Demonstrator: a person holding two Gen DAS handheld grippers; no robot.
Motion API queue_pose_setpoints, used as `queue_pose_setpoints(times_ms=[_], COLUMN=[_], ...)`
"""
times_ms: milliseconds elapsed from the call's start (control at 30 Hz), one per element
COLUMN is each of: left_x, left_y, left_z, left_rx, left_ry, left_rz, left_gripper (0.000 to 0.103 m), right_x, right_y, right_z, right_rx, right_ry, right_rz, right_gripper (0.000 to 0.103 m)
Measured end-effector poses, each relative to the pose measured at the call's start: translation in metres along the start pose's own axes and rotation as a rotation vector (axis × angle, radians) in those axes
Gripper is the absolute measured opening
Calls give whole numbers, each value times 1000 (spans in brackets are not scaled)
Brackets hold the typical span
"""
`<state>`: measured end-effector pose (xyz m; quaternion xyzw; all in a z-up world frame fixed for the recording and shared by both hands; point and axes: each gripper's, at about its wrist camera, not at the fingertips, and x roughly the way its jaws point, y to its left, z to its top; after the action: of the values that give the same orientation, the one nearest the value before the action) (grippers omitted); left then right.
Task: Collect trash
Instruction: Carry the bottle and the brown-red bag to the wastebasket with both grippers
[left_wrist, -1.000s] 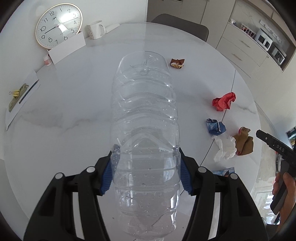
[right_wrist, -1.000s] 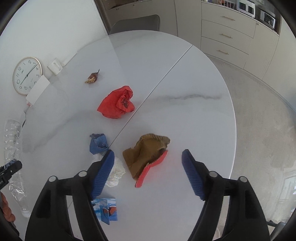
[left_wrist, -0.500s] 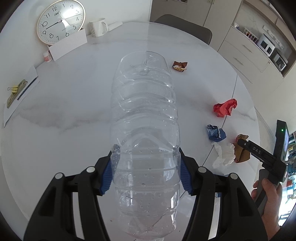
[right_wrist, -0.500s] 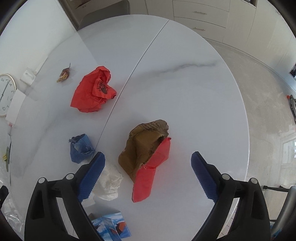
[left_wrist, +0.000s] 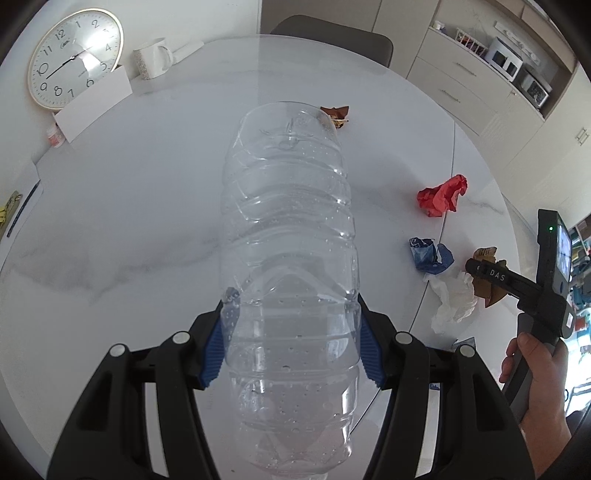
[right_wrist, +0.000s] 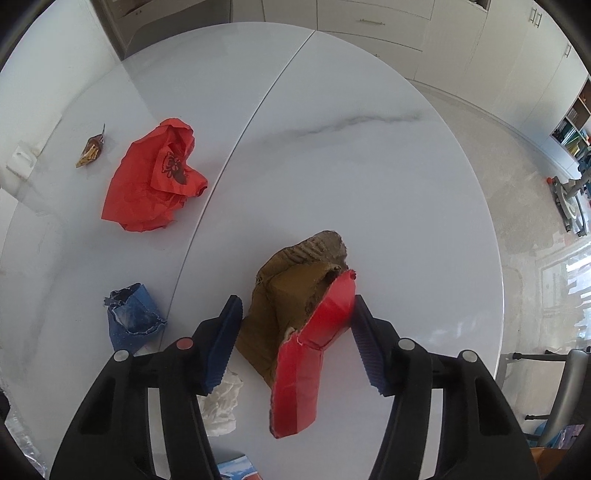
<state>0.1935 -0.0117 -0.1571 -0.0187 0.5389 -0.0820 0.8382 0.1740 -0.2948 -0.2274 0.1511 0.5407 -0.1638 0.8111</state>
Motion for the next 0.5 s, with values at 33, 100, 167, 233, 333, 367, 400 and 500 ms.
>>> queue_pose_setpoints(times_ms=[33,100,167,233,333,367,400,500], left_x=[1,3,3,2,-2,-5,-9,-22], left_y=[-2,-4,-6,-7,-12,-13,-16,-27], left_z=[1,2,2,2,1,0,-1,-8], left_rx=[10,24,34,45,71,80,91,129], left_ry=[2,5,9,7,-1,-4,-7,-19], left_rz=[-7,-24,-37,-40,-41,-45,-51,-68], left_gripper=[58,58,58,58,58,58,58,58], right_x=[-1,-3,-7,-13,-25,-31,-38,-65], right_y=[-2,-5,-5,-6,-7,-9,-11,-21], right_z=[-1,-2,-2,-3,-5,-5,-7,-15], right_rx=[4,16,21,19,12,9,4,-17], right_ry=[1,-1,-10,-18,-34,-40,-48,-74], right_rz=[11,34,52,67,87,95,101,106], right_gripper=[59,58,58,58,58,58,58,58])
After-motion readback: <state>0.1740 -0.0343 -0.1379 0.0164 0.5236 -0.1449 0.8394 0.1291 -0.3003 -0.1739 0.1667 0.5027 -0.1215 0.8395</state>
